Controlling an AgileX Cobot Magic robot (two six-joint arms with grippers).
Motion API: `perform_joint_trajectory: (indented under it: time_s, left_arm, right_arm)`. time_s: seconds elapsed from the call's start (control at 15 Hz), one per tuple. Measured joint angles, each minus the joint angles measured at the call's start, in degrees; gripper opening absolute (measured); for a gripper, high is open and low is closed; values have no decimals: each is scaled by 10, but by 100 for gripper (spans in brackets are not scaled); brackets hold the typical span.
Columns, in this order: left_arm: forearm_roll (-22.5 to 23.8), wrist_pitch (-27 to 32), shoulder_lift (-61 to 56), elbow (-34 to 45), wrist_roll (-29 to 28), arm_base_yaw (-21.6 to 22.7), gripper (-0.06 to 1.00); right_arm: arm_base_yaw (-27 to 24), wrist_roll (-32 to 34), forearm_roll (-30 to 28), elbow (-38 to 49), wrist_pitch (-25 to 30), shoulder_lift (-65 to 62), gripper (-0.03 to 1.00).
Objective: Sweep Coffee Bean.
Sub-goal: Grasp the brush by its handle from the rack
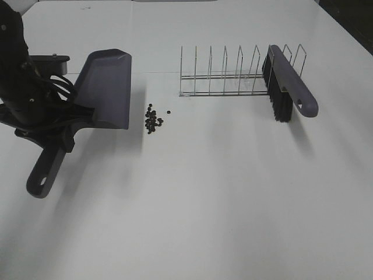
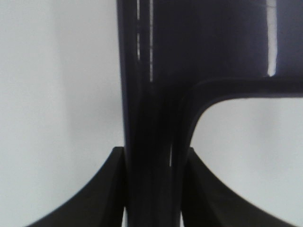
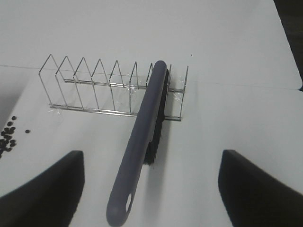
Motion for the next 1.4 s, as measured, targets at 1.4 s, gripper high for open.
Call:
perform_joint_trajectory:
  time_s: [1.4]
  left_arm:
    - [-5,0,0,0,2,0,27]
  right_arm:
    - [0,-5,15,-608,270,672,58]
